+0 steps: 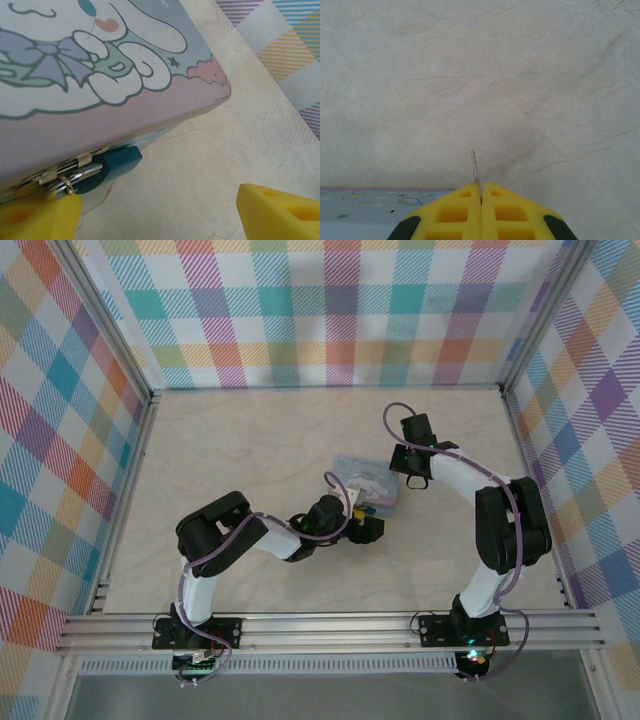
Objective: Unlock a padlock with a key
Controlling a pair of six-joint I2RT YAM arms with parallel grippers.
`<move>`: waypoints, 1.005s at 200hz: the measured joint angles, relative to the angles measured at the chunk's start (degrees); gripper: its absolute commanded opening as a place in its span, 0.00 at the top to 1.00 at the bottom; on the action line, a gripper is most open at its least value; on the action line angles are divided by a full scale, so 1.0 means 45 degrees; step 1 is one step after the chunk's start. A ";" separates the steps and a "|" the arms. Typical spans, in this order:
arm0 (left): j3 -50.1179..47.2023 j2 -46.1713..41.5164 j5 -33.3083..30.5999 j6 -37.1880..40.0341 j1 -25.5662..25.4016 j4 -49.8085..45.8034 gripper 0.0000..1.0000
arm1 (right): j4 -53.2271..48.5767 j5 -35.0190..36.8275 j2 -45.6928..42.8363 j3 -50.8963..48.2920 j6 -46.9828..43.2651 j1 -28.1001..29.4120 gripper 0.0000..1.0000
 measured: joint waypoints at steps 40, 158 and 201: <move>-0.0233 0.0107 0.0126 -0.0330 0.0102 0.0588 0.29 | 0.0151 -0.0107 0.0039 0.0000 0.0039 0.0039 1.00; -0.2443 0.0121 0.1423 -0.1292 0.0831 0.4158 0.30 | 0.0160 -0.0962 0.0063 -0.0010 0.0087 0.0447 1.00; -0.3468 -0.0505 0.1209 -0.1360 0.1005 0.4624 0.24 | 0.0058 -0.1331 0.0063 -0.0010 0.0131 0.0554 1.00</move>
